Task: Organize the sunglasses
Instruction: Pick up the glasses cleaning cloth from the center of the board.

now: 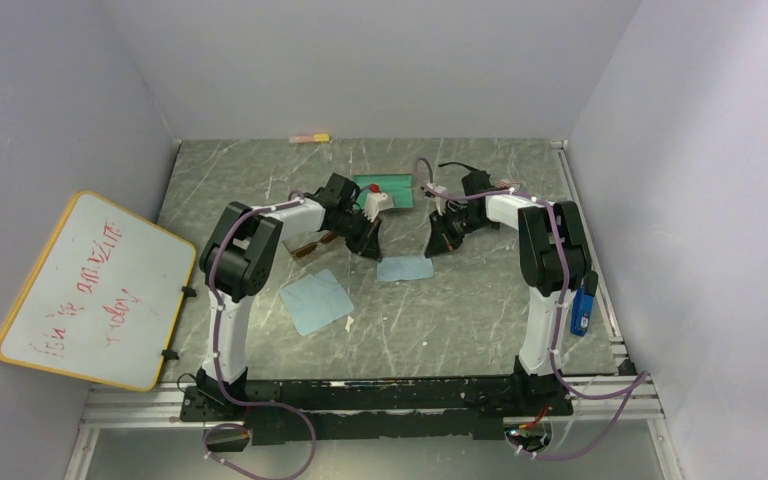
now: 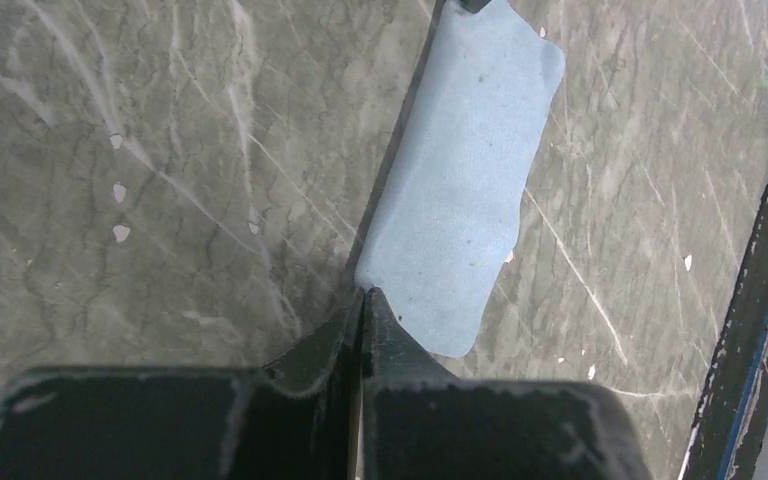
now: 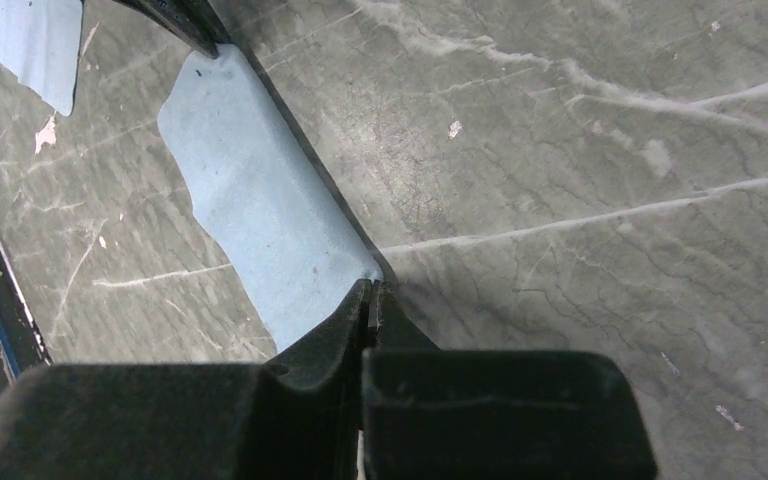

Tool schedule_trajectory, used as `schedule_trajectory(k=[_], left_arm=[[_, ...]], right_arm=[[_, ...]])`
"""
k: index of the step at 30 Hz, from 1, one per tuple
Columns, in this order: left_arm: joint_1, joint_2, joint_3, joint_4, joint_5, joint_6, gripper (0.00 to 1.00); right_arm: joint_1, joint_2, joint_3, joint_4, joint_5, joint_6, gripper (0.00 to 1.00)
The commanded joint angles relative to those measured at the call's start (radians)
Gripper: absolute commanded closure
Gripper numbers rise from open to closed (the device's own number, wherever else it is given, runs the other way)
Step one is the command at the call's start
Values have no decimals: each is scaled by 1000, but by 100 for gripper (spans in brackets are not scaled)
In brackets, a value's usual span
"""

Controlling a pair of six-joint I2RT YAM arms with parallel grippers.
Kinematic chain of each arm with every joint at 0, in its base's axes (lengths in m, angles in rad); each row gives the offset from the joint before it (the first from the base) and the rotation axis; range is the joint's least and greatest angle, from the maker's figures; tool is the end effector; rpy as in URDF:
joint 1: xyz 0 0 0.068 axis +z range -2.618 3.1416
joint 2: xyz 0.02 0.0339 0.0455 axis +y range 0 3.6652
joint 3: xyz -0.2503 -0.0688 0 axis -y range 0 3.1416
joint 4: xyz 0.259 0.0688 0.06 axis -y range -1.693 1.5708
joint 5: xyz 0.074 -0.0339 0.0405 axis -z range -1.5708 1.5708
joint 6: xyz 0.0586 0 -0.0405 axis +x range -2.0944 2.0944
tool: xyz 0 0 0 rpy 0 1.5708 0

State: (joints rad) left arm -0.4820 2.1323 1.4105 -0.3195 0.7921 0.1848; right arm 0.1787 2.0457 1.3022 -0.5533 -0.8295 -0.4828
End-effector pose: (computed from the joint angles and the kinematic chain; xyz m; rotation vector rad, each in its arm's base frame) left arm 0.3754 -0.2435 0.0999 1.0908 2.2798 -1.1393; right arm 0.3824 0.1130 0.0956 -0.9770 2.3674 1.0592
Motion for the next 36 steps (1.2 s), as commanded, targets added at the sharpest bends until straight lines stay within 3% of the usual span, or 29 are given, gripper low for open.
schedule_trajectory(k=[1, 14, 25, 36], left_arm=[[-15, -59, -16, 3, -69, -13, 95], [-13, -145, 29, 45, -145, -61, 95], [3, -110, 132, 24, -223, -54, 95], [32, -4, 351, -81, -313, 2, 95]], right_arm=[[5, -58, 25, 6, 4, -11, 100], [23, -115, 86, 82, 25, 92, 100], [55, -44, 222, 186, 99, 229, 100], [98, 115, 463, 145, 188, 258, 100]])
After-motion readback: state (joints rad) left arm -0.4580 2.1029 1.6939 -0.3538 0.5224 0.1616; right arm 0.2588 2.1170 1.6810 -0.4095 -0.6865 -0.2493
